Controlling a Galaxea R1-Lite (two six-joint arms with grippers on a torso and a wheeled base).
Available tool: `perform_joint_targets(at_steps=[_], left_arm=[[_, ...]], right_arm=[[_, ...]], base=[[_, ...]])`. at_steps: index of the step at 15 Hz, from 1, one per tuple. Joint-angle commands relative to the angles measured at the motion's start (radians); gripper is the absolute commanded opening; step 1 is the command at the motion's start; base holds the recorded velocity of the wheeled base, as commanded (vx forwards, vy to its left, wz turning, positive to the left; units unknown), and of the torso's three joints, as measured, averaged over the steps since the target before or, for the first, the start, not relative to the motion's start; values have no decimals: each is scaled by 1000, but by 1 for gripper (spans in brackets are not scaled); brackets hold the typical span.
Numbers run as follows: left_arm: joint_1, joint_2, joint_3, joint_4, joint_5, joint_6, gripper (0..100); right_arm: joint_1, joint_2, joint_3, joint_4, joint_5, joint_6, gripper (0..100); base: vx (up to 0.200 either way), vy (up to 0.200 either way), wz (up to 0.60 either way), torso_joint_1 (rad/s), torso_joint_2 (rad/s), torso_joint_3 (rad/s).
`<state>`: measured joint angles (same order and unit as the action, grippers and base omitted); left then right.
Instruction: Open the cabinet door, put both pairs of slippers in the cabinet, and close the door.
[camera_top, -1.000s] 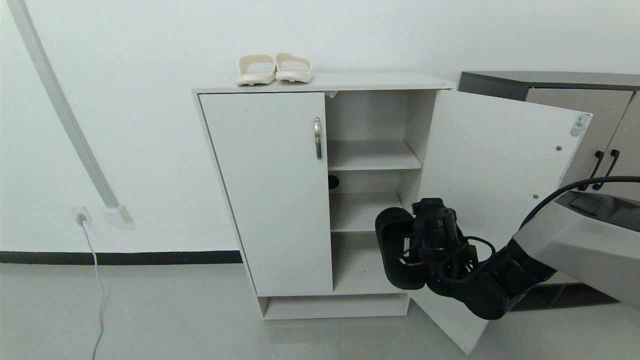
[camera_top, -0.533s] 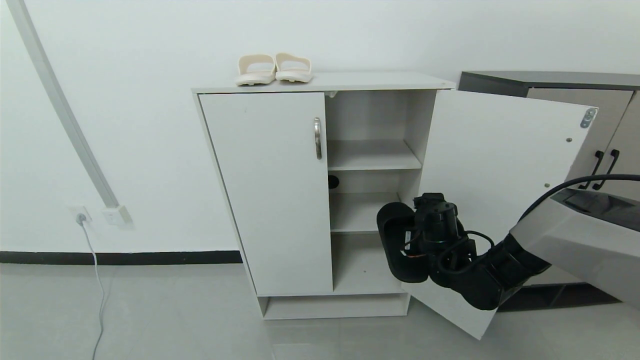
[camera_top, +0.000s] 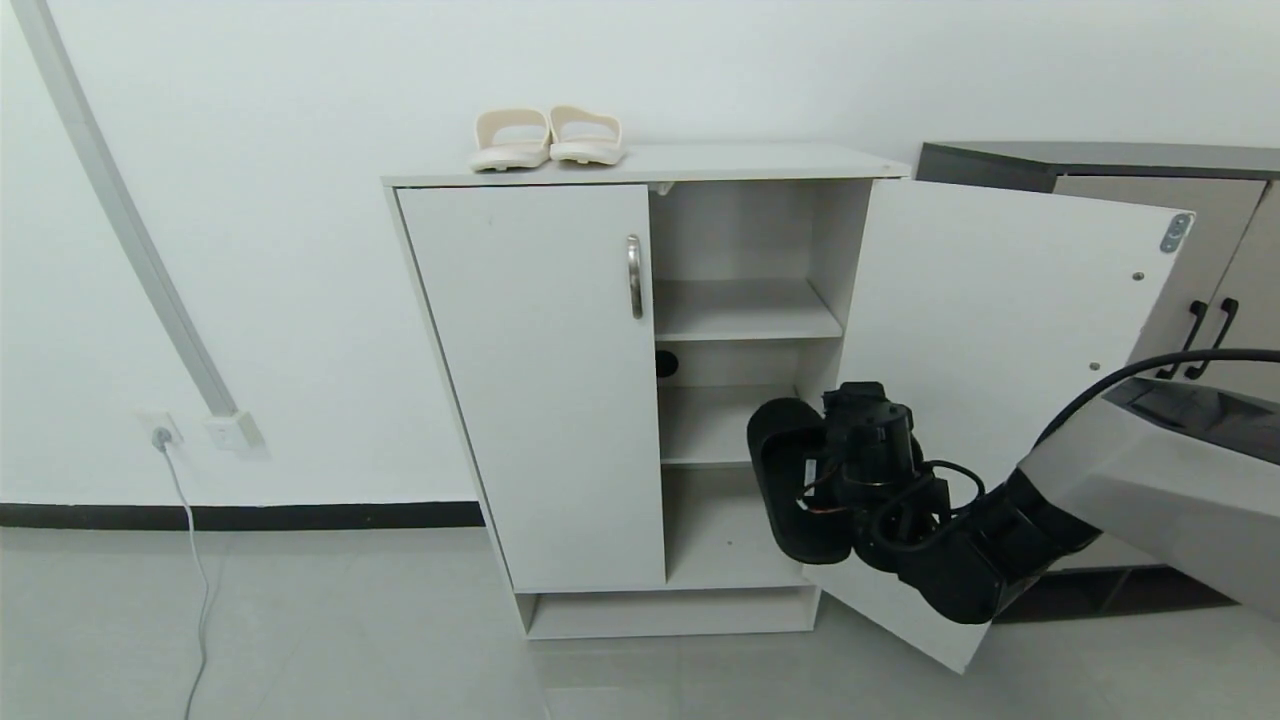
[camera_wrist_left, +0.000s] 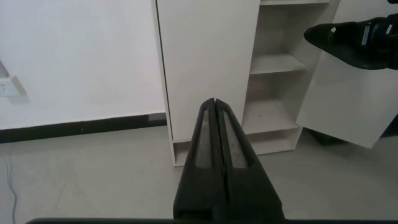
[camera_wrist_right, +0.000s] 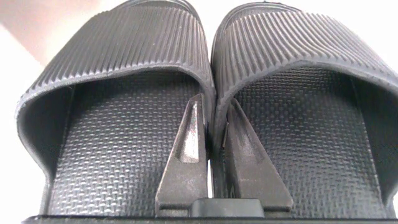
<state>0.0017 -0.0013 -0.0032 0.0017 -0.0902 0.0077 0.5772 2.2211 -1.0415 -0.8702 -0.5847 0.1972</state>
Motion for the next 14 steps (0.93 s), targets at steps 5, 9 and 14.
perform_joint_targets(at_steps=[5,9,14], left_arm=[[0,1,0,0,1,2,0],[0,1,0,0,0,2,0],[0,1,0,0,0,2,0]], right_arm=[[147,72,-52,-12,29,39,0],[144,103,-58,-12,20,45,0],[136,129,-66,-12,16,45,0]], base=[[0,0,0,0,0,0],[0,0,0,0,0,0],[0,0,0,0,1,-22]])
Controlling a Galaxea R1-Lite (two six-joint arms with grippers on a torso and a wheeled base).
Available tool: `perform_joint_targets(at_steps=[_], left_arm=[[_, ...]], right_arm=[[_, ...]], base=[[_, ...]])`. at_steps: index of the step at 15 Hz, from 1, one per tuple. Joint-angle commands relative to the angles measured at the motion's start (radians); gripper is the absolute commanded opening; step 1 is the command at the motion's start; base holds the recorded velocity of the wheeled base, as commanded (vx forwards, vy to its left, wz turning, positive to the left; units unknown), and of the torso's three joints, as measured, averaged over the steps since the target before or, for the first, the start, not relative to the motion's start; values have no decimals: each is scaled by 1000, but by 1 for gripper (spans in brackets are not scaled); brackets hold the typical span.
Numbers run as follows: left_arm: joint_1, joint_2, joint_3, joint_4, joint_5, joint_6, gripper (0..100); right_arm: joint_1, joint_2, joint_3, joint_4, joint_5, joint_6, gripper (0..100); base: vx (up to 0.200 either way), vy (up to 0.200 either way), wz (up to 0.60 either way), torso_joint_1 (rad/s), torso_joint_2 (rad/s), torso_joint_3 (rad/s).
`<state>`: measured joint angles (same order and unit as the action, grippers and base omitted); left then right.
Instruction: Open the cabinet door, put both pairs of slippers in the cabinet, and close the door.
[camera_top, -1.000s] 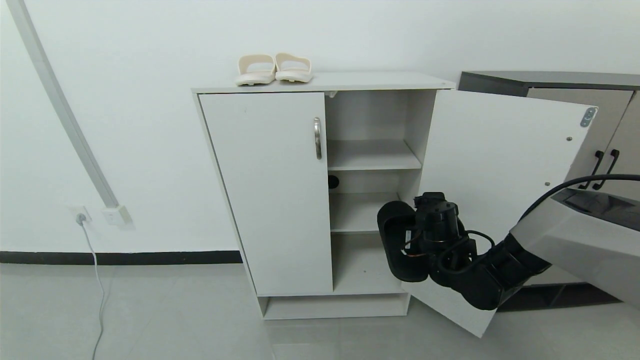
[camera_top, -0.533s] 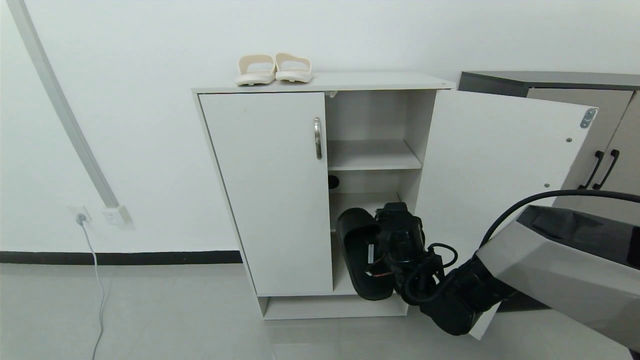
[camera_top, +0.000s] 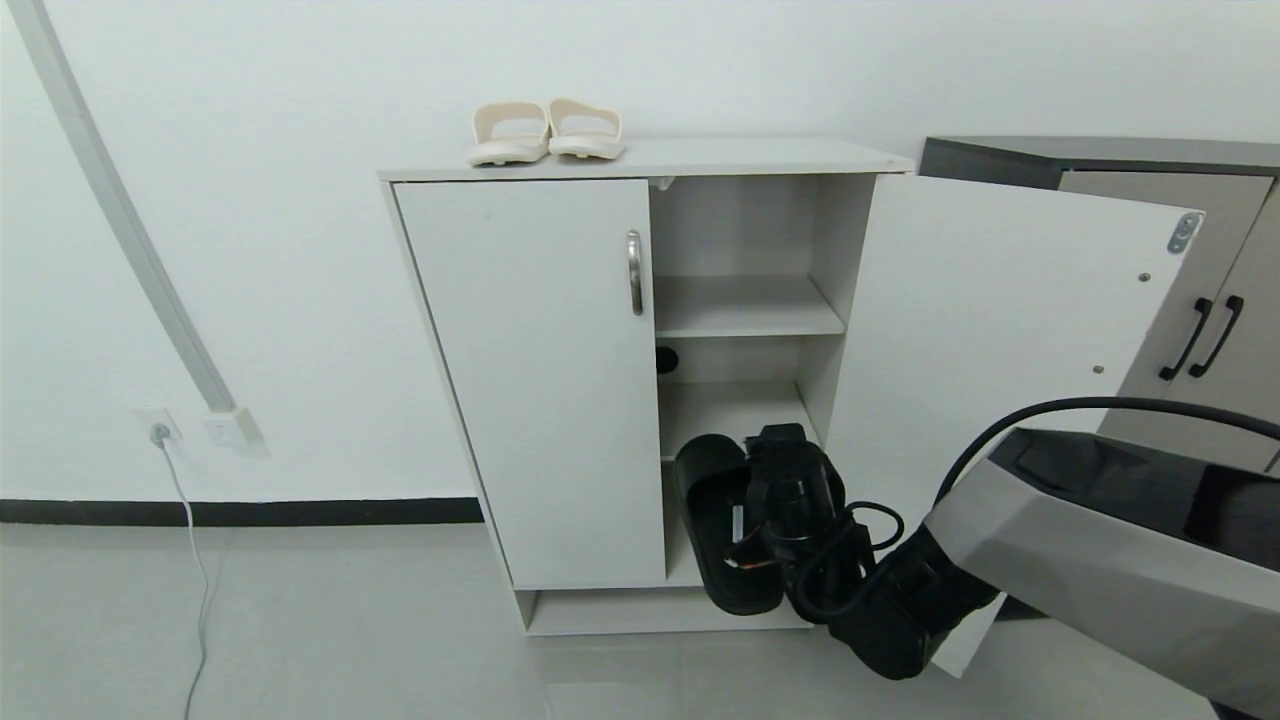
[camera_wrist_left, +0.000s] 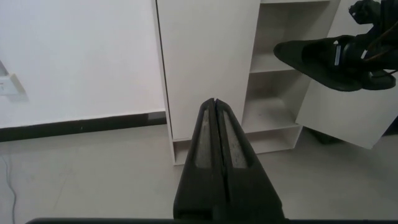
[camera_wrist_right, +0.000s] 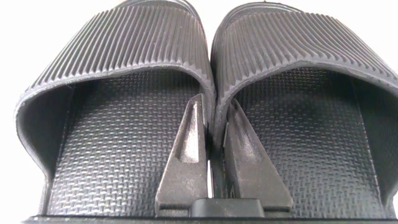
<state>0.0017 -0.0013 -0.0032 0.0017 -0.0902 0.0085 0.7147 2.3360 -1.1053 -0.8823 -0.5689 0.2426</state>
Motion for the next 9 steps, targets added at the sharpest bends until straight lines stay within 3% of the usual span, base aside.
perform_joint_targets(at_steps=[1,9], left_arm=[[0,1,0,0,0,1,0],[0,1,0,0,1,-1,0]], right_arm=[[-1,16,-5,0,-5,0,0],[-12,49,-24,-3,-14,14,0]], base=[[0,0,0,2,-2,-149],[0,0,0,4,2,-188]])
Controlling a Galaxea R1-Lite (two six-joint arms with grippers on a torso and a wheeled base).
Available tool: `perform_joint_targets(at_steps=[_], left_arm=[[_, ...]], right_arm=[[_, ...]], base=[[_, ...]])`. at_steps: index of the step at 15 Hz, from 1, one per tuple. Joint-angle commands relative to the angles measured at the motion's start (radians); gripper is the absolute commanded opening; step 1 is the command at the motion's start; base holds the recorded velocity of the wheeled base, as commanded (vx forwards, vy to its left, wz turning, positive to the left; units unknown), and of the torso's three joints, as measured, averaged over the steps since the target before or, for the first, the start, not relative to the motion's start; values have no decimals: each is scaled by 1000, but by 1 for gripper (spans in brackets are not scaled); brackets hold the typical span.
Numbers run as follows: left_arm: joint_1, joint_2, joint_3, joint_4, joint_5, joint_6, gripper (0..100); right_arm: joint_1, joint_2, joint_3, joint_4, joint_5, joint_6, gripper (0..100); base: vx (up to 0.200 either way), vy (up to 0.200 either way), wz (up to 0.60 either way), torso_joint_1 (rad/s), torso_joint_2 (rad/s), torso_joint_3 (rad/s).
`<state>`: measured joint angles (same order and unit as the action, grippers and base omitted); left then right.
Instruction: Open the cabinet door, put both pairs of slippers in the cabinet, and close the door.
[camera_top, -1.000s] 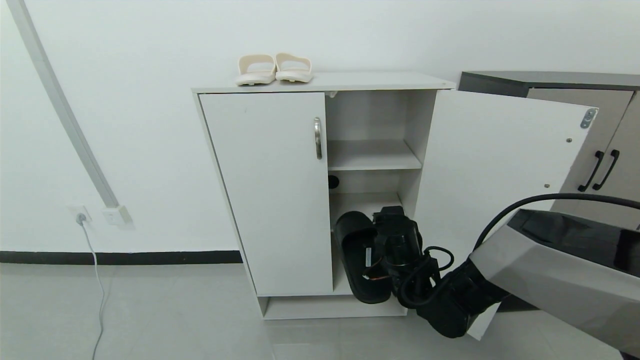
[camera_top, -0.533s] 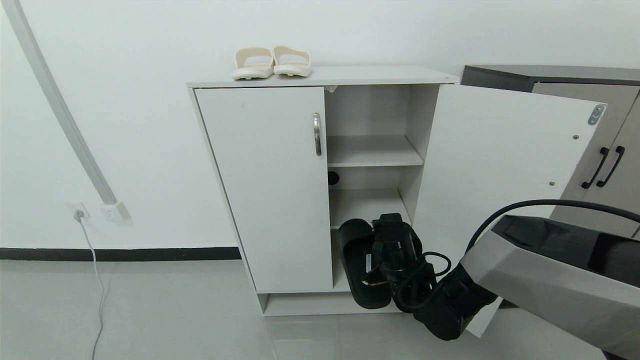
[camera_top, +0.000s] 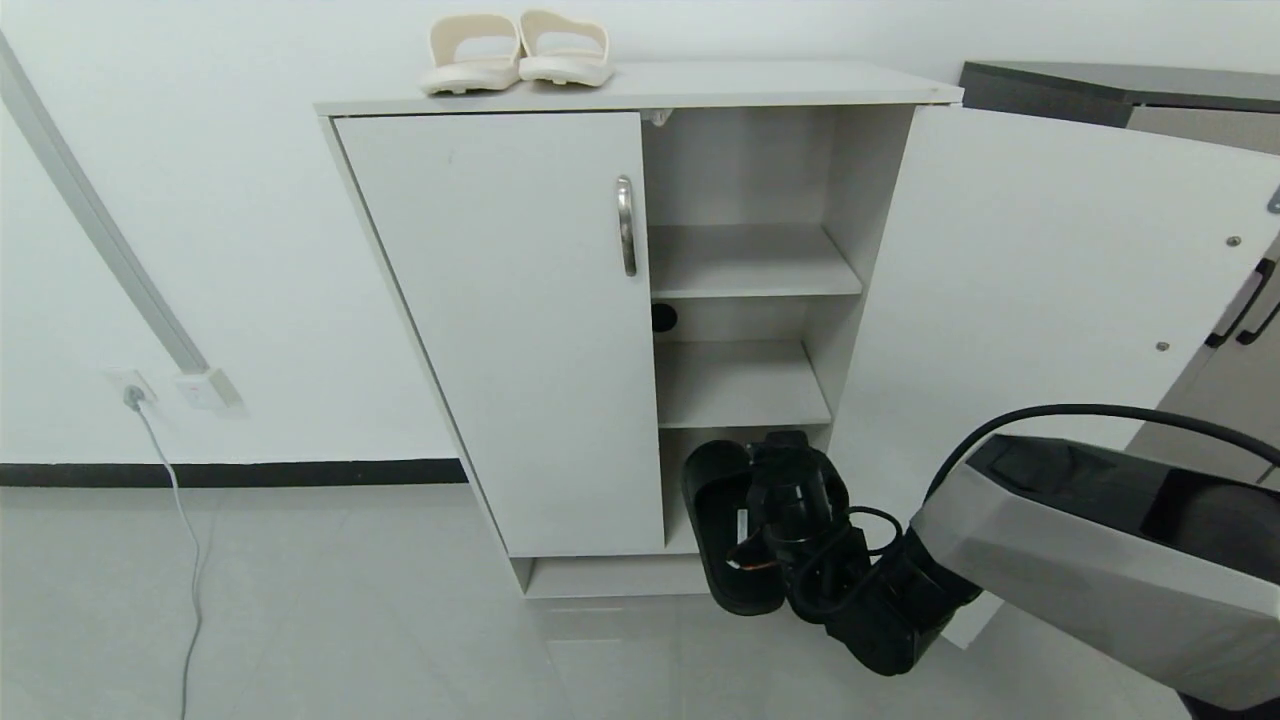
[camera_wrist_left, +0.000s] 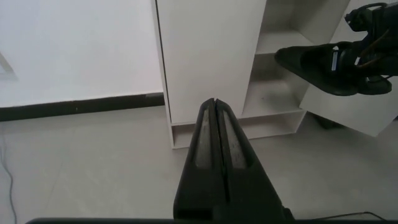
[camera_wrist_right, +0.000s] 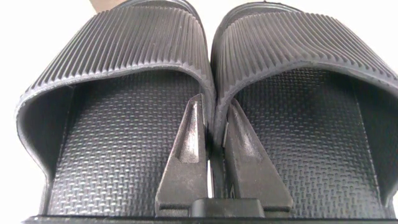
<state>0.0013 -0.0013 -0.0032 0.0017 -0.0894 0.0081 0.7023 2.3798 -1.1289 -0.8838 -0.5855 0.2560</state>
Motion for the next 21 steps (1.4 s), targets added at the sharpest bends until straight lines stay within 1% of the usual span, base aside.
perform_joint_targets(at_steps=[1,2,4,5,15,21], left_arm=[[0,1,0,0,0,-2,0],[0,1,0,0,7,-2,0],[0,1,0,0,7,-2,0],[0,1,0,0,7,-2,0],[0,1,0,0,7,-2,0],[0,1,0,0,7,-2,0]], right_arm=[[-1,19,-12,-23,-37,-3,0],[0,27,-6,-90,-73,-26,0],[3,32,17,-227,-79,-107,0],[-1,45,17,-242,-79,-112,0],[-4,52,17,-245,-74,-115,0],[-4,52,17,-245,-74,-115,0]], base=[[0,0,0,7,2,-203],[0,0,0,2,2,-149],[0,0,0,10,0,-73],[0,0,0,0,0,0],[0,0,0,0,0,0],[200,0,0,2,2,2]])
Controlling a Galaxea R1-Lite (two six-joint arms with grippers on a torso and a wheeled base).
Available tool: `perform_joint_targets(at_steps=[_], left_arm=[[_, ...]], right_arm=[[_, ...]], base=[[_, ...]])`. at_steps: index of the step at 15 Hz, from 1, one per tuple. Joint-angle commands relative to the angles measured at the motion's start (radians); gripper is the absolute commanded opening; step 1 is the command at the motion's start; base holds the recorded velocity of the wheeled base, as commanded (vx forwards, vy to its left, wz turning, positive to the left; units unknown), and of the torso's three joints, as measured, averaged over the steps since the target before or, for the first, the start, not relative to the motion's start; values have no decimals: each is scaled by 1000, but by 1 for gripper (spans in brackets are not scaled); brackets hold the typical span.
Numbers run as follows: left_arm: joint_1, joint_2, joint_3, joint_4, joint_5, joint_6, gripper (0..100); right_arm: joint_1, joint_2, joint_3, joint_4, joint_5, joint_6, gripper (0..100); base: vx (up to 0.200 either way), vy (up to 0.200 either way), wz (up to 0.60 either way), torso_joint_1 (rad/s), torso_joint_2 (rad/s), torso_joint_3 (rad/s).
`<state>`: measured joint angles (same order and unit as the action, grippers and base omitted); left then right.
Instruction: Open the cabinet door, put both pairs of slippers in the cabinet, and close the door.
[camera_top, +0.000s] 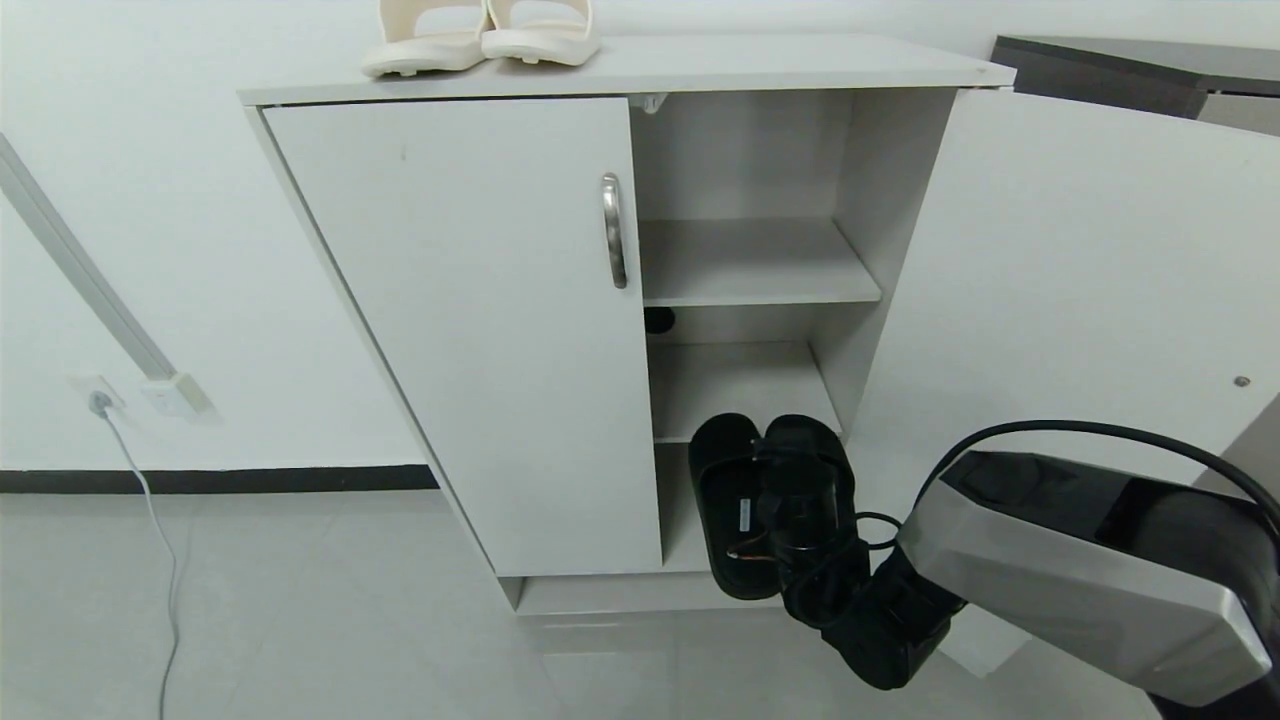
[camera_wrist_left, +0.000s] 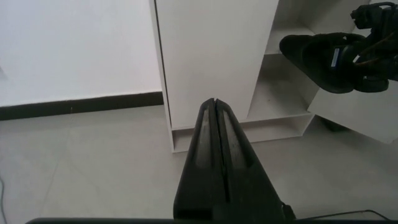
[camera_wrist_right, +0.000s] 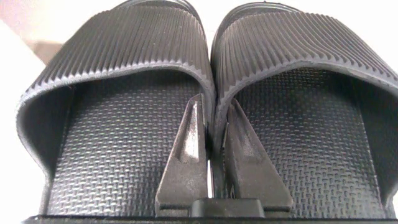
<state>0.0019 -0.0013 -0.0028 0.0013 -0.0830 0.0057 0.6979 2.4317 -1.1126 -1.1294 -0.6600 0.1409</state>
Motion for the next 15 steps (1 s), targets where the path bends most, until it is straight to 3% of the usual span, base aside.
perform_joint_targets(at_steps=[1,5,9,15], left_arm=[[0,1,0,0,0,0,0],[0,1,0,0,0,0,0],[0,1,0,0,0,-1,0],[0,1,0,0,5,-4,0]], right_arm=[[0,0,0,0,0,0,0],[0,1,-3,0,7,0,0],[-3,24,-44,11,92,0,0],[-64,122,-339,232,100,2,0]], base=[[200,0,0,2,12,2],[200,0,0,4,2,5],[0,0,0,0,0,0],[0,0,0,0,0,0]])
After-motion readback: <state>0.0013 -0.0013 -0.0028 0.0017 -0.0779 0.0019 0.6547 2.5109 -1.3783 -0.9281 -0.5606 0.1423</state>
